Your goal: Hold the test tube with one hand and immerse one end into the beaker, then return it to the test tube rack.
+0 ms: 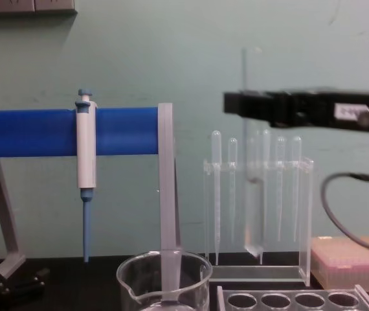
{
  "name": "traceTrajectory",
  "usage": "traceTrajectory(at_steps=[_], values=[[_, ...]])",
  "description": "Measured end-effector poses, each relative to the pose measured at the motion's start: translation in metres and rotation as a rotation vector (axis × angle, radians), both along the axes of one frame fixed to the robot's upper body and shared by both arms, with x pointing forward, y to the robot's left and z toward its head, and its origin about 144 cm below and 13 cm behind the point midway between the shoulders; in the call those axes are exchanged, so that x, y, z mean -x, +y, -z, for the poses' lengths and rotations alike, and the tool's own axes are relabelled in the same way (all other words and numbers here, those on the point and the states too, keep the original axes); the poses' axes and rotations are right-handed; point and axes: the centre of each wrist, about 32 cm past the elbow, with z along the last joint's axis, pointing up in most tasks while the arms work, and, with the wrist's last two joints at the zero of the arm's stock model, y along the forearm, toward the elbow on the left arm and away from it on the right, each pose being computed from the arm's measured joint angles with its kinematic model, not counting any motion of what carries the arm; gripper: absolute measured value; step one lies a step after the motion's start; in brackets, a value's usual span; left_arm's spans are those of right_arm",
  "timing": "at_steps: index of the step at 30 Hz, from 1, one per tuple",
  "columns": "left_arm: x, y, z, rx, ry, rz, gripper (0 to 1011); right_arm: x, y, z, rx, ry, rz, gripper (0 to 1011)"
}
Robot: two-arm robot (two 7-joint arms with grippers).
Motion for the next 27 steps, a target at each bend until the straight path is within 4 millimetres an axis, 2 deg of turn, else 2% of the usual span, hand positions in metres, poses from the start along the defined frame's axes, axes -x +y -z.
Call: traceTrajectory(at_steps=[5,13,27], values=[[0.0,0.0,0.0,0.0,0.0,0.0,1000,-0.002,-0.012,0.016,0.013,0.049,0.033,226],[0.0,0.0,0.0,0.0,0.0,0.0,1000,-0.007,-0.011,0.034,0.044,0.094,0.052,225],[0.0,0.0,0.0,0.0,0.0,0.0,1000,-0.015,-0.008,0.049,0.091,0.099,0.065,226]])
